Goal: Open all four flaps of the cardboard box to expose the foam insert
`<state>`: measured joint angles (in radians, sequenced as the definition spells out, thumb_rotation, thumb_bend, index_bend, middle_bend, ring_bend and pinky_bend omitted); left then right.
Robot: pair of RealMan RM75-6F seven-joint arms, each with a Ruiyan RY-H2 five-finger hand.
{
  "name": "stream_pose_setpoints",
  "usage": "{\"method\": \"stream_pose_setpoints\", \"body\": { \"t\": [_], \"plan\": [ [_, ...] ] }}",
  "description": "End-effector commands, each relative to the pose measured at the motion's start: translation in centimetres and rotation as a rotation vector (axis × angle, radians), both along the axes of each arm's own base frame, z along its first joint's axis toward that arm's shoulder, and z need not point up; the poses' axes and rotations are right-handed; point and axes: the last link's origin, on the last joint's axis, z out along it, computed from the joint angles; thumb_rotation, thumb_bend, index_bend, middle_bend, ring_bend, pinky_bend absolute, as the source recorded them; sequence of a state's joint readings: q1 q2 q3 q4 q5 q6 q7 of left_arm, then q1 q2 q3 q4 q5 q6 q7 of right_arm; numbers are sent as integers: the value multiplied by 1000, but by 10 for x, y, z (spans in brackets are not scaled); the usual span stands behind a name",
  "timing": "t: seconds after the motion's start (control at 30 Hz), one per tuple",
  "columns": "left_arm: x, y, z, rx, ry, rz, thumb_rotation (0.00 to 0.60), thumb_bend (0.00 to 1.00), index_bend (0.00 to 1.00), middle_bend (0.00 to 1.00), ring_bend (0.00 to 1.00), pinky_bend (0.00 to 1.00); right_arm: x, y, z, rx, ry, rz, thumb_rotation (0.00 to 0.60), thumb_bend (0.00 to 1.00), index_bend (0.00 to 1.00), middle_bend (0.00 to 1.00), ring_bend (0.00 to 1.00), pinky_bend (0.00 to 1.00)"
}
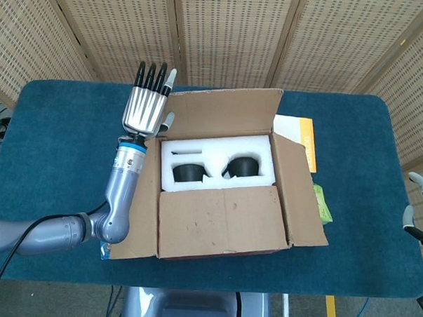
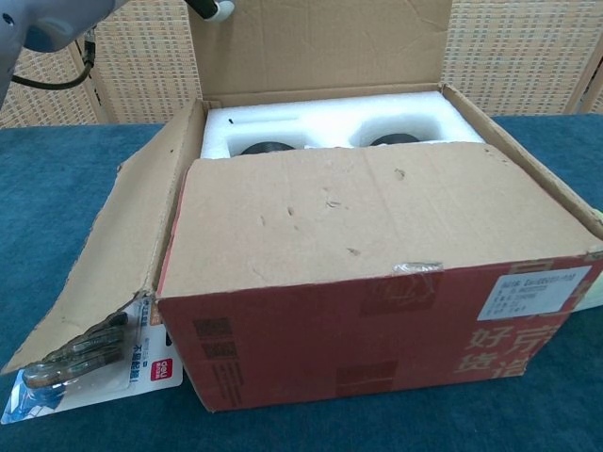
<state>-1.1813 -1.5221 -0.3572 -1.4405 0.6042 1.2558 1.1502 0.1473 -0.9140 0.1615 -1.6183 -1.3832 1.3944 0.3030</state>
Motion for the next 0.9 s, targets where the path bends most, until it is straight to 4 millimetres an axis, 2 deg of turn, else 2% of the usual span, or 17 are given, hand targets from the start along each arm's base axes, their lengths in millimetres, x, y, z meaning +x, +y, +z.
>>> {"method": "stream_pose_setpoints", "body": {
  "t": [0.03, 0.2, 0.57, 0.9],
  "plan": [
    [-1, 7, -7, -1, 6, 13, 322, 356, 0, 0, 0, 0, -1, 0, 0, -1, 0, -2, 600, 672, 126, 209, 0, 0],
    [-8, 14, -10, 12, 17, 37, 322, 300, 0, 0, 0, 0, -2, 2, 2, -2, -1, -3, 600, 672, 125, 208, 0, 0],
    [-12, 21, 5, 58, 13, 25, 322, 299, 0, 0, 0, 0, 1, 1, 2, 2, -2, 5, 600, 672, 125, 208, 0, 0],
    [-18, 15, 7, -11, -76, 52, 319, 327, 0, 0, 0, 0, 1, 1, 2, 5, 6, 2, 600, 672, 124, 207, 0, 0]
  ]
}}
